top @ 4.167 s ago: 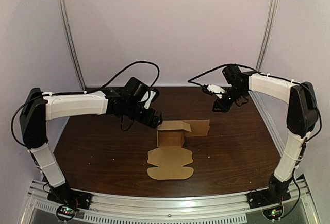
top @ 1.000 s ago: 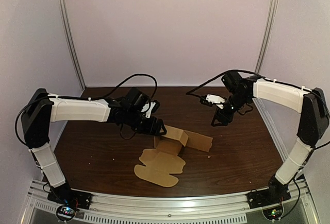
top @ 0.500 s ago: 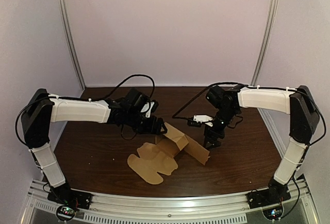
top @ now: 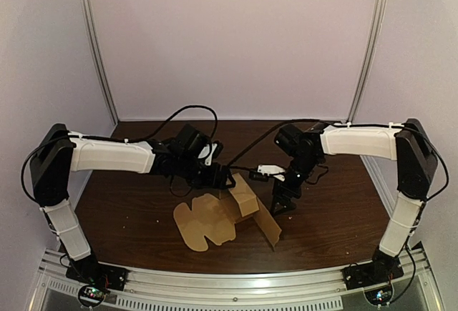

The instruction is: Fold the paper box

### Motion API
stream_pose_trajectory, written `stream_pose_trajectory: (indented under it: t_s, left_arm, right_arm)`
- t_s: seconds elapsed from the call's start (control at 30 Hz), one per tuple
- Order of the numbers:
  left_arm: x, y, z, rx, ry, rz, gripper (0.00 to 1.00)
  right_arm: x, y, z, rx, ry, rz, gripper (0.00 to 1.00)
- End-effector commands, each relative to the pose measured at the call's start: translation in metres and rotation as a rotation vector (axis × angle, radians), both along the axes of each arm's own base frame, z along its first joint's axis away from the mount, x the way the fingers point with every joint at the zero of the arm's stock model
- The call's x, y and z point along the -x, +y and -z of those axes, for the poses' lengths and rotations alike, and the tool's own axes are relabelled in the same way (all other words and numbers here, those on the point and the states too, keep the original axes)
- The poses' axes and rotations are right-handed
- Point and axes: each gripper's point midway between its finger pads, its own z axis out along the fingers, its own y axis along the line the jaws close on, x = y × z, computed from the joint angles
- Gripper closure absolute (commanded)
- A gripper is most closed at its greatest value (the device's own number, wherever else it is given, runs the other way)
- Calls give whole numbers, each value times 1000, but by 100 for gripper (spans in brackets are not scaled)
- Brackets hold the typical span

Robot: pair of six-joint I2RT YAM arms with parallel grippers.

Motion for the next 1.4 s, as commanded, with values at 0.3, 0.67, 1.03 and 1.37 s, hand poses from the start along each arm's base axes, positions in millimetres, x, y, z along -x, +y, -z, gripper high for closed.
stream_pose_trajectory:
  t_s: [0.3,0.67,1.03,1.37]
  left_arm:
    - [7,14,-82,-45,-366,254,21]
    - [11,58,-63,-193,-388,184,21]
    - [10,82,-69,-215,-414,63,21]
    - [15,94,-66,-213,-405,25,20]
  right_arm:
    - [39,-28,-87,-259,238,148,0]
    - [50,-1,-33,71,151,121,21]
    - [18,1,-17,221,-3,138,73]
    - [-33,35,-25,158,-245,-83,100]
